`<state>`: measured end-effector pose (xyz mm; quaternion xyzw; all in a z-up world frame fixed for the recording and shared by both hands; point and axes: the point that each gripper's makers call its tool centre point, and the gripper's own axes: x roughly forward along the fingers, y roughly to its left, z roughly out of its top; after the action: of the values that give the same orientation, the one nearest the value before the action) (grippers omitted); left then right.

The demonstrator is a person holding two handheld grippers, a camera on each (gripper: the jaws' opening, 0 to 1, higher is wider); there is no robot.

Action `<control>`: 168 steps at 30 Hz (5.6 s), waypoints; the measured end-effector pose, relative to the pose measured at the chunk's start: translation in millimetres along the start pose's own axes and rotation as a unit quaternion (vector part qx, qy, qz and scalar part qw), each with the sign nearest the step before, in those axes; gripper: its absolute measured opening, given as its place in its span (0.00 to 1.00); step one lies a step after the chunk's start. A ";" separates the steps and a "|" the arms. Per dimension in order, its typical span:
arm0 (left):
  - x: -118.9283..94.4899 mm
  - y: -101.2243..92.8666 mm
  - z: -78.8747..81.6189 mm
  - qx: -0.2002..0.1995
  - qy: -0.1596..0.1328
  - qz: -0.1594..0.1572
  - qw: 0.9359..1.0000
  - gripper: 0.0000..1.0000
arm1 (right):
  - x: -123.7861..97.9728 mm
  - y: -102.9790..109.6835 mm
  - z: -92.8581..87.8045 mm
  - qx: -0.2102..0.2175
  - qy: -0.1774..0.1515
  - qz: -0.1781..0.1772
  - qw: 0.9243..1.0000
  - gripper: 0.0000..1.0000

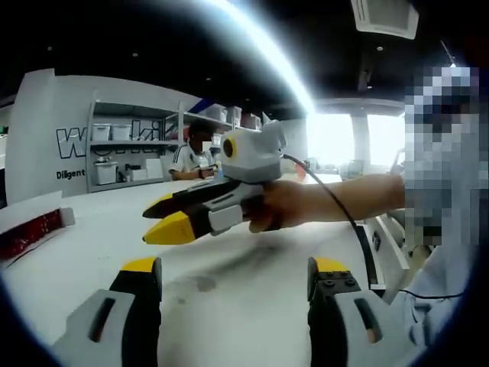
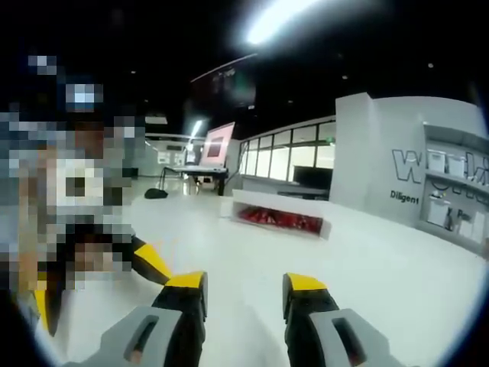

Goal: Tear open the coffee pouch, take out the coffee, and pour the coffee from the pouch into the cup

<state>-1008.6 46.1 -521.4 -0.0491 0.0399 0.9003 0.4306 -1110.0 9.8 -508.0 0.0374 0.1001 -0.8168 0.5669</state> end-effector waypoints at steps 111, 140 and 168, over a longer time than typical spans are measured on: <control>-0.4 0.5 -0.2 -0.001 0.001 0.000 1.000 0.79 | 29.9 -0.1 0.1 0.011 0.001 0.005 1.000 0.39; -0.5 0.9 -0.4 0.001 0.002 0.003 1.000 0.79 | 39.4 -0.1 0.7 0.010 0.004 0.008 1.000 0.38; -0.6 1.6 -0.4 0.002 0.001 0.005 1.000 0.79 | 47.9 -3.1 -5.3 0.012 0.010 0.001 1.000 0.38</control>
<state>-1009.5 44.6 -521.7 -0.0490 0.0421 0.9022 0.4264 -1130.1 -32.1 -521.1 0.0524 0.0965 -0.8169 0.5662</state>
